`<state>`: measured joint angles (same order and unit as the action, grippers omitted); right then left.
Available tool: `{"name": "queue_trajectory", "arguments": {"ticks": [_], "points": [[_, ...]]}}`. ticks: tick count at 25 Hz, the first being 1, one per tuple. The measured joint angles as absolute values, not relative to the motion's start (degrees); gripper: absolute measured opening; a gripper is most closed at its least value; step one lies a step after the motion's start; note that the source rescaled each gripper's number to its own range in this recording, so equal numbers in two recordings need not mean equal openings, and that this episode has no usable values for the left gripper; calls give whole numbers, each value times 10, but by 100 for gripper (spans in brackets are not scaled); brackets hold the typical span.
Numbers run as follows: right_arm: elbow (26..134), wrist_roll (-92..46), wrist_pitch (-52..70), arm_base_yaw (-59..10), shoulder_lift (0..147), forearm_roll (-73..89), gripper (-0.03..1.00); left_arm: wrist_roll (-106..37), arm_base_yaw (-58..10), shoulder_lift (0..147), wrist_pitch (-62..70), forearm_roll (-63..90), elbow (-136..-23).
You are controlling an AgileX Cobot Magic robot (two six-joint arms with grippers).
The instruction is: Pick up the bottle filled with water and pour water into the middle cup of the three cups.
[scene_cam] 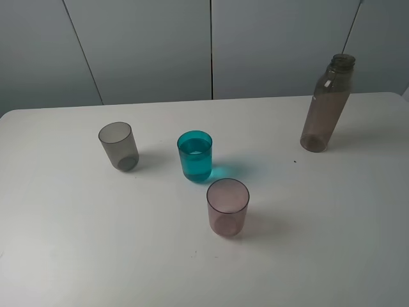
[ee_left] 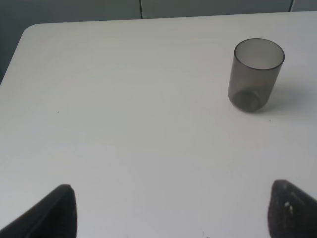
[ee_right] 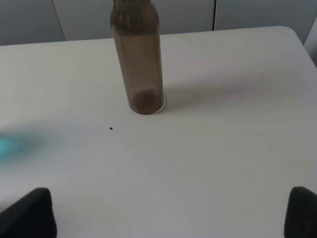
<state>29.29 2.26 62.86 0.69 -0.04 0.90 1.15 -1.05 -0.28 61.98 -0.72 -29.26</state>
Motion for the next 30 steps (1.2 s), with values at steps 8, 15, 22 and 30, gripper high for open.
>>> {"name": "queue_trajectory", "arguments": {"ticks": [8,15,22,30], "points": [[293,23,629,7,0,9,100,12,-11,-3,620,-7,-293],[293,23,629,0,0,9,100,12,-11,-3,620,-7,-293],[293,23,629,-5,0,9,100,12,-11,-3,620,-7,-293],[293,23,629,-5,0,9,100,12,-11,-3,620,-7,-293]]}}
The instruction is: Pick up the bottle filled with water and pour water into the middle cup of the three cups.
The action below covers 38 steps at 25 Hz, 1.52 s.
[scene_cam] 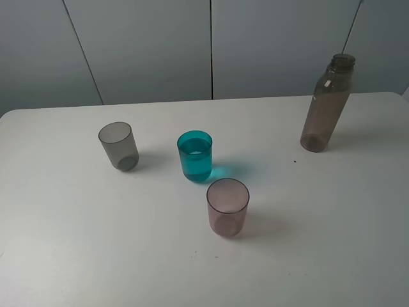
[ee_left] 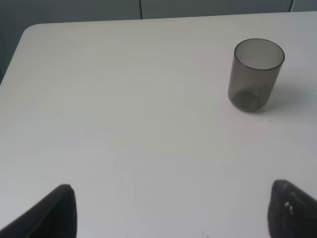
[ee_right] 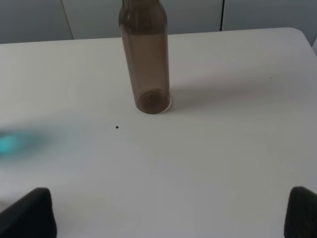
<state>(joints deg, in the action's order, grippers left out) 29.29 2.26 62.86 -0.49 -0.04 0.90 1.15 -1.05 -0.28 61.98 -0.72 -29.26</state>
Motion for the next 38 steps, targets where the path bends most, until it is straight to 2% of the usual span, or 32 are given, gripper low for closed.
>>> {"name": "queue_trajectory", "arguments": {"ticks": [38], "points": [[293,23,629,-5,0,9,100,12,-11,-3,620,-7,-293]]}}
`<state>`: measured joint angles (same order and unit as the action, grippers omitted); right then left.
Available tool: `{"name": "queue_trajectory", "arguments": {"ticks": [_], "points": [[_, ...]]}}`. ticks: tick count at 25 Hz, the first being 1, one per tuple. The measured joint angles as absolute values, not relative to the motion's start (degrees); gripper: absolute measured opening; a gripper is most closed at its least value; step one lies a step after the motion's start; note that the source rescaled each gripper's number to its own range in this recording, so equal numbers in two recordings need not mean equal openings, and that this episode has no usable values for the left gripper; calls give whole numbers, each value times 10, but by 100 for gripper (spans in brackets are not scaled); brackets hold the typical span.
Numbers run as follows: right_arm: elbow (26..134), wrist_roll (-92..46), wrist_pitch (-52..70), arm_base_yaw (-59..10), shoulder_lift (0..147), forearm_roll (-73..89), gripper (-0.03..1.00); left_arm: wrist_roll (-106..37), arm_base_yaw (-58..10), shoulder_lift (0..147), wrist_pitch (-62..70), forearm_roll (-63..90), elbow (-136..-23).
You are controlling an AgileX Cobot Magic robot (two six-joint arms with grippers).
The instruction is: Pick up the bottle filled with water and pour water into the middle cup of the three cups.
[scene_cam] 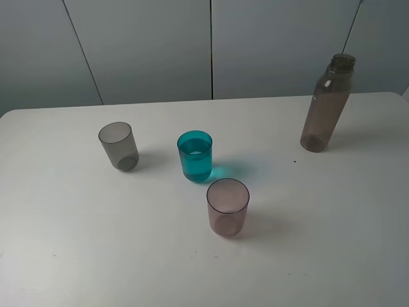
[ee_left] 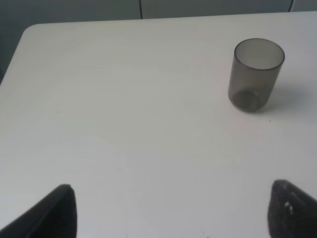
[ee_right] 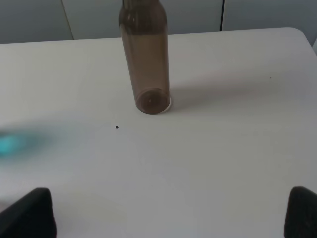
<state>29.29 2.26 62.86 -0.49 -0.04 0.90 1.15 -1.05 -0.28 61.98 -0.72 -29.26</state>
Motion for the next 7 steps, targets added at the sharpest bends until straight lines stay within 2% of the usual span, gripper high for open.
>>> {"name": "queue_trajectory", "arguments": {"ticks": [7], "points": [[293,24,629,-5,0,9,100,12,-11,-3,620,-7,-293]]}}
